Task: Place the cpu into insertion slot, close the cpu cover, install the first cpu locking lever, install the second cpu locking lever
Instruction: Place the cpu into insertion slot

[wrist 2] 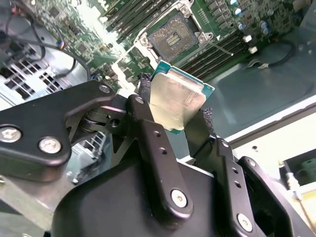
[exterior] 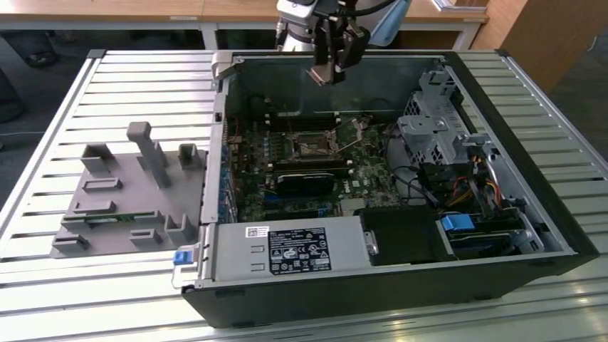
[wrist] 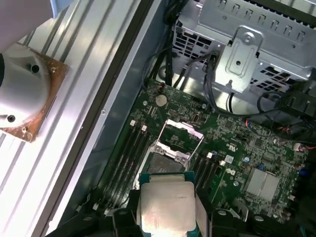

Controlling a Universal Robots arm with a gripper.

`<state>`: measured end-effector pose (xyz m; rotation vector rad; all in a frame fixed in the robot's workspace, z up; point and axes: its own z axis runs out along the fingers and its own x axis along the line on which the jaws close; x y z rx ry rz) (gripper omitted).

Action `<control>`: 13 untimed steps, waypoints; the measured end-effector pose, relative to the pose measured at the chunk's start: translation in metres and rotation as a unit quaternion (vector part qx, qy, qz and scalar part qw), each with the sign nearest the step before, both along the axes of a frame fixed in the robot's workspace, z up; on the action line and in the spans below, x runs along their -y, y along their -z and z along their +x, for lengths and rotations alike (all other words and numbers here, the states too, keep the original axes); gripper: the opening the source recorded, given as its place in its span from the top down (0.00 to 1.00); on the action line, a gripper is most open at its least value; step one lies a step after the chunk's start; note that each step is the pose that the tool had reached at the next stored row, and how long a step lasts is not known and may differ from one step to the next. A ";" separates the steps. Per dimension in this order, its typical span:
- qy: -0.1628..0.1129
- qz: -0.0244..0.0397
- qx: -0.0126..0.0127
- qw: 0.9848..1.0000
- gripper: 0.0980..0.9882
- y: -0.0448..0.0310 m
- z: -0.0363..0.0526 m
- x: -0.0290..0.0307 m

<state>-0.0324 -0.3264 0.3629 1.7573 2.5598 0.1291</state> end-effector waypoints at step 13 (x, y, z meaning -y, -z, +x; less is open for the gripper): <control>0.118 0.000 0.000 0.993 0.52 0.0051 0.0000 0.0000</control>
